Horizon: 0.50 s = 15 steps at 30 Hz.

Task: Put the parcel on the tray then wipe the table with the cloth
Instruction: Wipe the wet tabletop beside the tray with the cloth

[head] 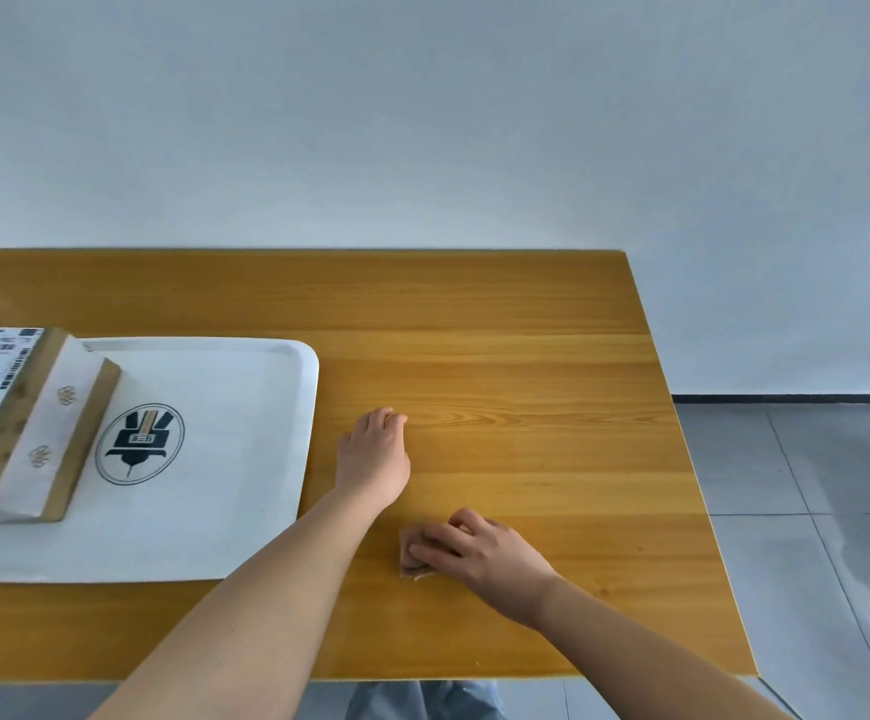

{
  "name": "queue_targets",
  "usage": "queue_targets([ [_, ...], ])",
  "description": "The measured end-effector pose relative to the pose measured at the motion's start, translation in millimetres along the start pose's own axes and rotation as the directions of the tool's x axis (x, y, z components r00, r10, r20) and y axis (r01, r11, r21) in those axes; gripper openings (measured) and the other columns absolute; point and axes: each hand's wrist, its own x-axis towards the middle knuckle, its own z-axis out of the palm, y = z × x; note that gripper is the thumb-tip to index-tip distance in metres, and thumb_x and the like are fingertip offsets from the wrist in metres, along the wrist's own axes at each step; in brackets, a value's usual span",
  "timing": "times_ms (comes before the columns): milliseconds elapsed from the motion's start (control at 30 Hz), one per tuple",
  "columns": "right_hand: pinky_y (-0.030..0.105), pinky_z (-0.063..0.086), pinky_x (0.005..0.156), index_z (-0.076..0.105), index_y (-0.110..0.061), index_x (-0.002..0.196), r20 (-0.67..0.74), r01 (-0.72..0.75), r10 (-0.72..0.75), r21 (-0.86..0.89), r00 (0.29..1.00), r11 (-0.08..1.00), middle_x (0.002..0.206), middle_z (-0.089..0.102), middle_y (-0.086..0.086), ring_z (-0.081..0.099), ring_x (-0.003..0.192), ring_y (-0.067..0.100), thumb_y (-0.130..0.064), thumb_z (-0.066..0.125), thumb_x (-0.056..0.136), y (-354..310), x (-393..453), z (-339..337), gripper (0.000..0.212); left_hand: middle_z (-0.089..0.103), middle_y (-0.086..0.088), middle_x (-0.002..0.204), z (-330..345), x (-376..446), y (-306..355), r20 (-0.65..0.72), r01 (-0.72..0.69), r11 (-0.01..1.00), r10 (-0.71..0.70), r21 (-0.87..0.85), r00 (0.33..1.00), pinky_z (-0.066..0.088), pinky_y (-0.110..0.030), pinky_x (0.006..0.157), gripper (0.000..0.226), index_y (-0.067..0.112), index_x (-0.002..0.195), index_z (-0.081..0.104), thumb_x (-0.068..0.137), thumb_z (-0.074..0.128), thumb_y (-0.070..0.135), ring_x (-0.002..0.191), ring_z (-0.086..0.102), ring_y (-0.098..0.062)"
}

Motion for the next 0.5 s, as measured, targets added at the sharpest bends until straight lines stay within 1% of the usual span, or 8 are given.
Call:
queue_targets([
  [67,0.024,0.052,0.052,0.052,-0.030,0.125,-0.009,-0.001,0.001,-0.031,1.000,1.000,0.117,0.060,-0.005,0.060,0.089,0.019,-0.017,0.080,0.065,12.9,-13.7,-2.8,0.068,0.026,-0.001,0.155,1.6,-0.8,5.5,-0.001,-0.010,1.000,0.010,0.000,1.000,0.033,-0.037,0.111,0.049,0.019,0.147,0.031,0.099,0.041,0.016,0.144,0.025,-0.021],
  [133,0.025,0.053,0.049,0.054,-0.029,0.122,-0.062,-0.130,0.130,0.000,0.990,0.992,0.114,0.057,-0.005,0.059,0.089,0.020,-0.013,0.082,0.059,26.6,-18.9,-4.8,0.071,0.027,-0.001,0.155,2.5,-2.2,7.3,-0.002,-0.015,1.000,0.015,0.000,1.000,0.033,-0.037,0.111,0.049,0.019,0.146,0.031,0.099,0.041,0.015,0.143,0.026,-0.021],
  [167,0.027,0.052,0.045,0.055,-0.029,0.120,-0.099,-0.227,0.228,0.029,0.969,0.974,0.112,0.056,-0.005,0.056,0.089,0.021,-0.011,0.083,0.057,33.6,-18.4,-4.9,0.071,0.028,-0.001,0.154,2.8,-3.4,7.7,-0.002,-0.015,1.000,0.015,-0.002,1.000,0.034,-0.036,0.111,0.049,0.019,0.146,0.031,0.099,0.041,0.015,0.143,0.026,-0.021],
  [233,0.028,0.049,0.037,0.058,-0.028,0.116,-0.156,-0.409,0.418,0.087,0.895,0.908,0.105,0.057,-0.004,0.053,0.085,0.023,-0.004,0.083,0.056,43.1,-9.7,-5.6,0.070,0.027,-0.001,0.154,3.2,-6.4,7.0,0.002,-0.013,1.000,0.013,0.000,1.000,0.034,-0.037,0.111,0.049,0.019,0.147,0.031,0.099,0.041,0.014,0.143,0.026,-0.021],
  [300,0.028,0.045,0.032,0.062,-0.025,0.113,-0.177,-0.518,0.533,0.125,0.827,0.846,0.098,0.061,-0.001,0.055,0.079,0.025,0.004,0.083,0.053,45.9,4.7,-6.7,0.070,0.028,-0.001,0.155,4.8,-8.2,5.0,0.000,-0.014,1.000,0.014,0.002,1.000,0.034,-0.038,0.110,0.050,0.019,0.147,0.031,0.098,0.041,0.014,0.143,0.027,-0.021],
  [400,0.026,0.043,0.032,0.066,-0.023,0.111,-0.192,-0.584,0.608,0.169,0.771,0.794,0.093,0.063,0.000,0.057,0.073,0.026,0.009,0.081,0.051,40.6,22.9,-6.5,0.069,0.028,-0.002,0.154,7.1,-10.9,3.2,-0.002,-0.010,1.000,0.010,0.013,1.000,0.033,-0.038,0.111,0.050,0.019,0.146,0.032,0.098,0.042,0.014,0.143,0.027,-0.021],
  [433,0.027,0.044,0.032,0.066,-0.022,0.111,-0.191,-0.581,0.607,0.178,0.771,0.794,0.093,0.063,-0.001,0.057,0.073,0.025,0.009,0.081,0.051,37.6,25.9,-5.1,0.070,0.028,-0.002,0.154,7.4,-11.7,3.1,0.000,-0.007,1.000,0.007,0.017,1.000,0.033,-0.038,0.112,0.050,0.019,0.146,0.032,0.098,0.042,0.014,0.143,0.027,-0.021],
  [500,0.027,0.046,0.034,0.065,-0.023,0.112,-0.181,-0.533,0.561,0.182,0.808,0.826,0.096,0.063,-0.001,0.056,0.075,0.024,0.007,0.081,0.053,31.4,24.6,-0.4,0.068,0.029,-0.002,0.154,8.7,-12.0,4.2,0.003,-0.003,1.000,0.003,0.017,1.000,0.033,-0.038,0.112,0.049,0.019,0.146,0.032,0.098,0.043,0.015,0.143,0.028,-0.022],
])
